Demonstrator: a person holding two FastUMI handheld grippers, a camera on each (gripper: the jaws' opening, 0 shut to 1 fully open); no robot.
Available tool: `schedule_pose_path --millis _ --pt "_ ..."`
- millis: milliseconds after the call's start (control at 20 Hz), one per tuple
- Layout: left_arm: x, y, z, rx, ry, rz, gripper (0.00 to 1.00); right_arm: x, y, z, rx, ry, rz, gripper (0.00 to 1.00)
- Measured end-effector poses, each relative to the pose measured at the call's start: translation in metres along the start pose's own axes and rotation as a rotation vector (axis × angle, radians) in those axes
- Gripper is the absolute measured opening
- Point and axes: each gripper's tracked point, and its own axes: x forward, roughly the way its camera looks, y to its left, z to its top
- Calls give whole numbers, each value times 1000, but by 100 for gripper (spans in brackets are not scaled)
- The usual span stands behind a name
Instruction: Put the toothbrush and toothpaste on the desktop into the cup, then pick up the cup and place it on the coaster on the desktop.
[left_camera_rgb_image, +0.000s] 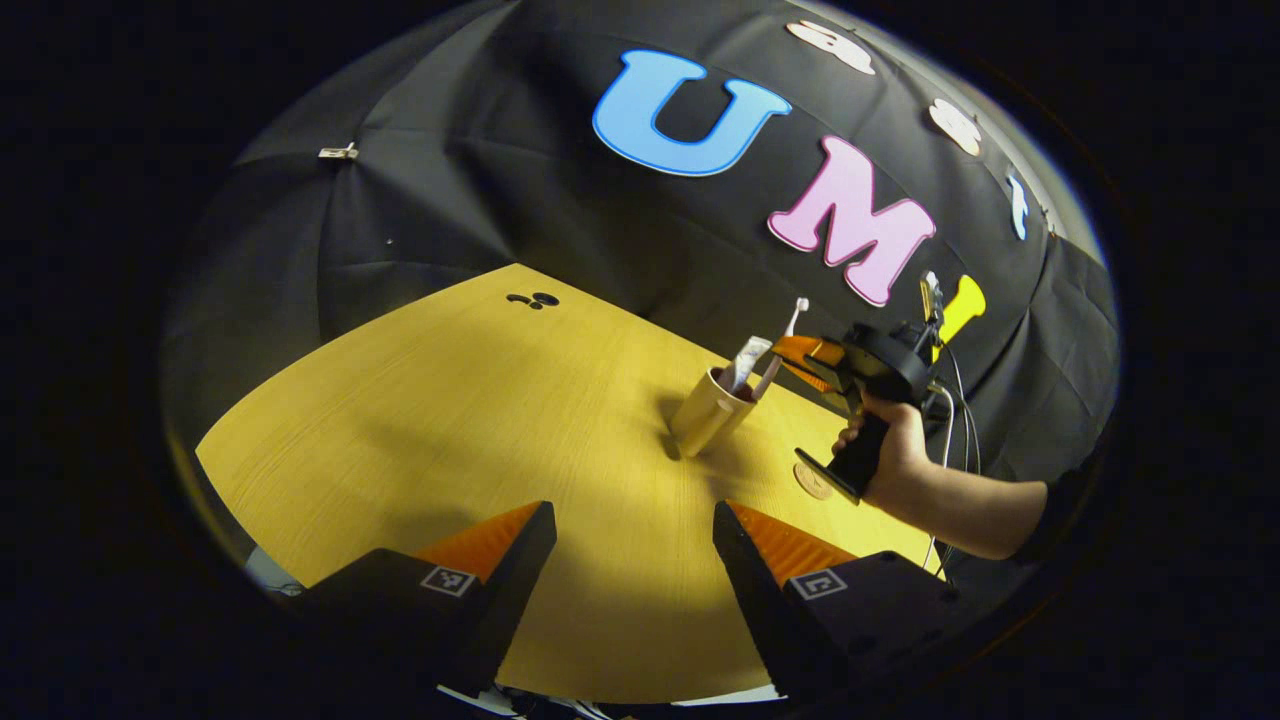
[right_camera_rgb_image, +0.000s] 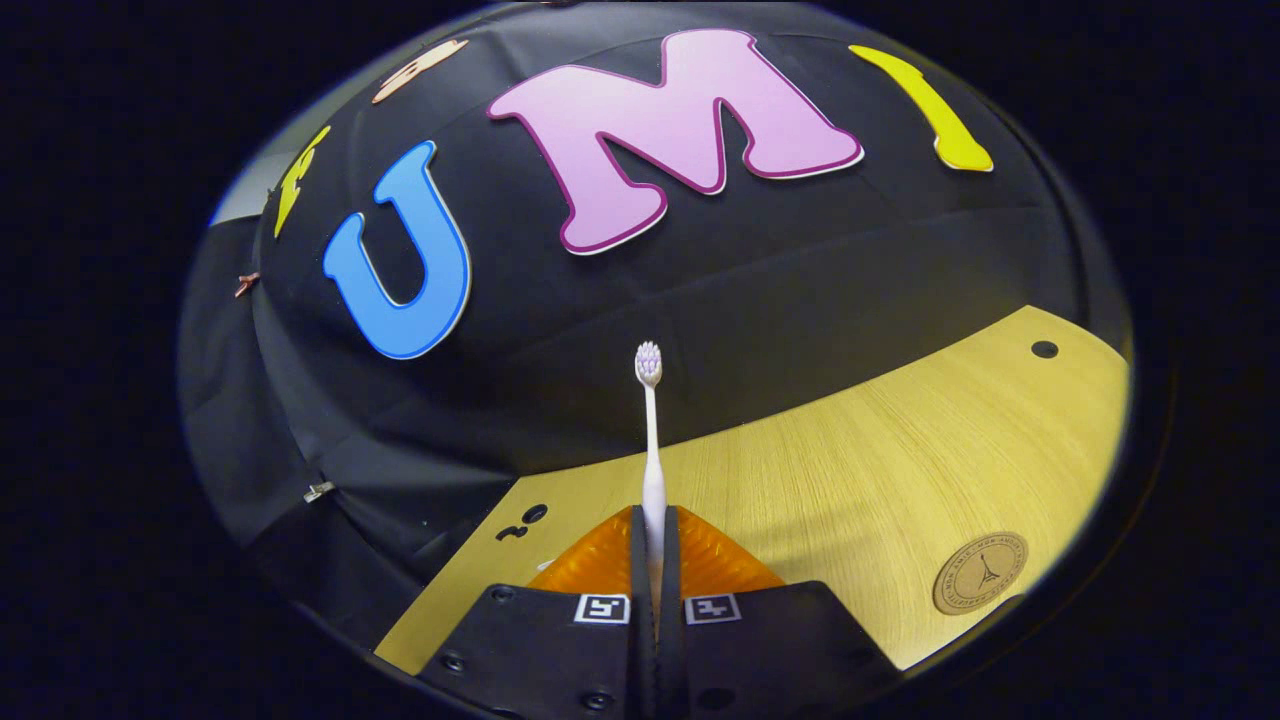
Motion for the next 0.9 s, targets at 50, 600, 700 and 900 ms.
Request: schedule_pose_path --millis 50,600,700,900 --pt "0 3 1 -6 -5 3 98 1 -1 -4 7 -5 -7 6" --pt "7 10 -12 35 33 8 98 -3 -3 -43 -132 -34 -64 10" --pt "11 2 -15 44 41 -3 98 -11 -6 -44 -128 -27 -64 16" --pt "20 -16 -12 75 47 -29 98 -35 -27 -30 -86 -29 -96 58"
